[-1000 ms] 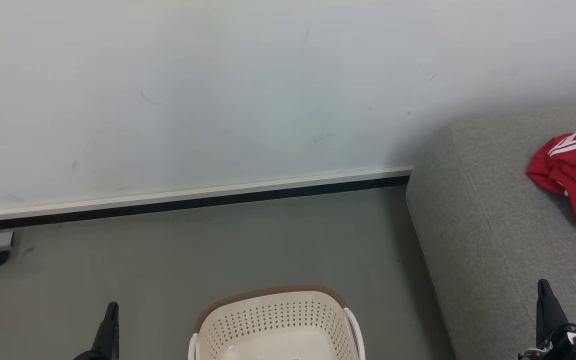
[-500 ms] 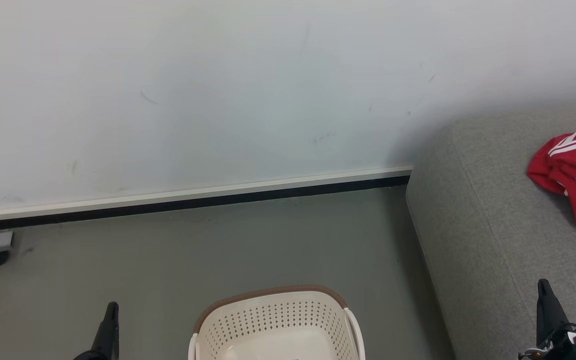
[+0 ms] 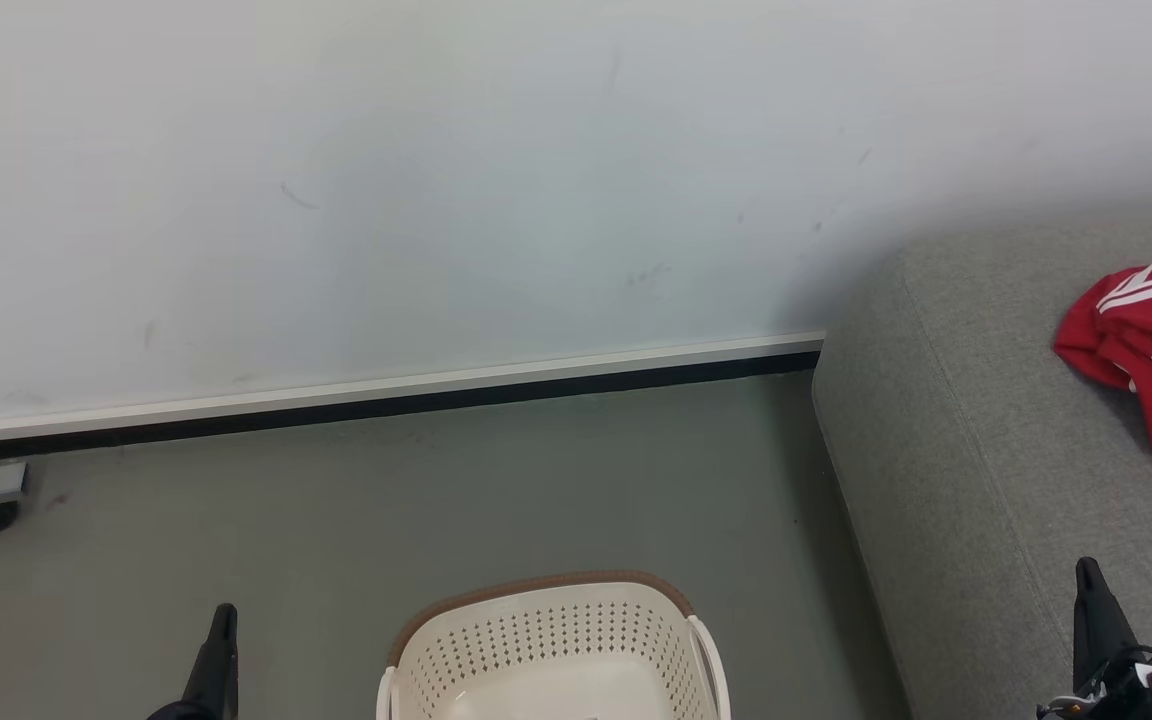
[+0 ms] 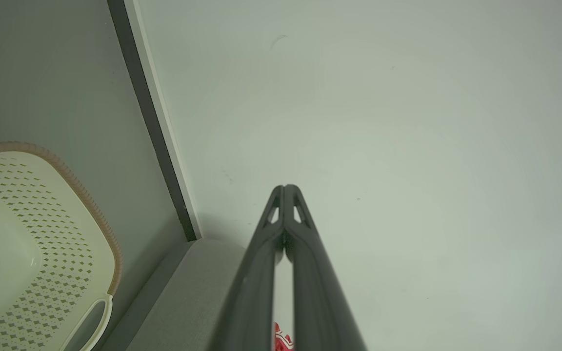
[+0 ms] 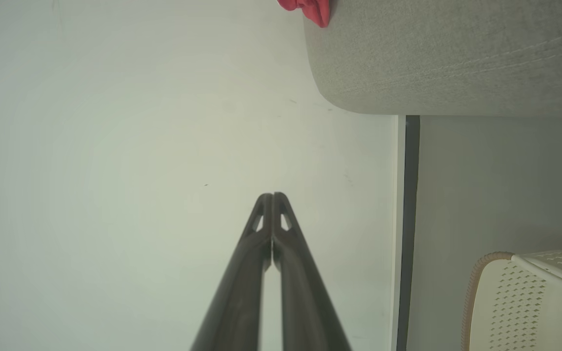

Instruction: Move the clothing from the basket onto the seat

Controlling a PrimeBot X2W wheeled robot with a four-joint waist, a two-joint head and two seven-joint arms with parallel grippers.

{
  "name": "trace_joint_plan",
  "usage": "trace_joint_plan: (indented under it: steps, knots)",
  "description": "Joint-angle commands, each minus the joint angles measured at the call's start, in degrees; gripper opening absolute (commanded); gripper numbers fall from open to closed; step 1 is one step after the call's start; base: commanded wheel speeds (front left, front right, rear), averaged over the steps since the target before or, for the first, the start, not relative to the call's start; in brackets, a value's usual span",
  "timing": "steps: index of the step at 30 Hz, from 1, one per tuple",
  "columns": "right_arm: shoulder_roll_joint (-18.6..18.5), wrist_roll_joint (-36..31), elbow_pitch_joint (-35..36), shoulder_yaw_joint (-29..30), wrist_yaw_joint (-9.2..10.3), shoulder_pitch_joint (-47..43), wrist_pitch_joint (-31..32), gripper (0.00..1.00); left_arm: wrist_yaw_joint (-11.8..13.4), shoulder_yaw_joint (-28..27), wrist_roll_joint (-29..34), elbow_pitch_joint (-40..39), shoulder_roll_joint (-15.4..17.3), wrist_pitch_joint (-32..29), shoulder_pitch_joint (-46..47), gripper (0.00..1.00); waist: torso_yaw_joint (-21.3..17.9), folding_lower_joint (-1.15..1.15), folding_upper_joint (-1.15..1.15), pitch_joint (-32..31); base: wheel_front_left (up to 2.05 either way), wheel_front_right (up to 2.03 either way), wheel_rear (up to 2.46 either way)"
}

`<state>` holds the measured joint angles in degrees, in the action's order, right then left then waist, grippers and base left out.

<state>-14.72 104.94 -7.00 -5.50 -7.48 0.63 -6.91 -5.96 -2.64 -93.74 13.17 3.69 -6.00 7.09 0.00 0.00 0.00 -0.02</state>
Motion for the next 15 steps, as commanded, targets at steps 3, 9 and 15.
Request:
trace_joint_plan:
  steps: [3, 9, 15]
  knots:
    - [-0.4, 0.5, 0.0, -0.2, -0.02, 0.3, -0.1, 0.0, -0.1, -0.1, 0.2, 0.2, 0.0, -0.2, 0.1, 0.0, 0.0, 0.0, 0.0, 0.0, 0.0, 0.0, 0.0]
    - [-0.5, 0.6, 0.0, -0.3, -0.02, 0.3, -0.1, 0.0, -0.1, -0.2, 0.2, 0.2, 0.0, -0.3, 0.1, 0.0, 0.0, 0.0, 0.0, 0.0, 0.0, 0.0, 0.0]
    - [-0.5, 0.7, 0.0, -0.3, -0.02, 0.3, -0.2, 0.0, -0.1, -0.2, 0.3, 0.2, 0.0, -0.3, 0.1, 0.0, 0.0, 0.0, 0.0, 0.0, 0.0, 0.0, 0.0]
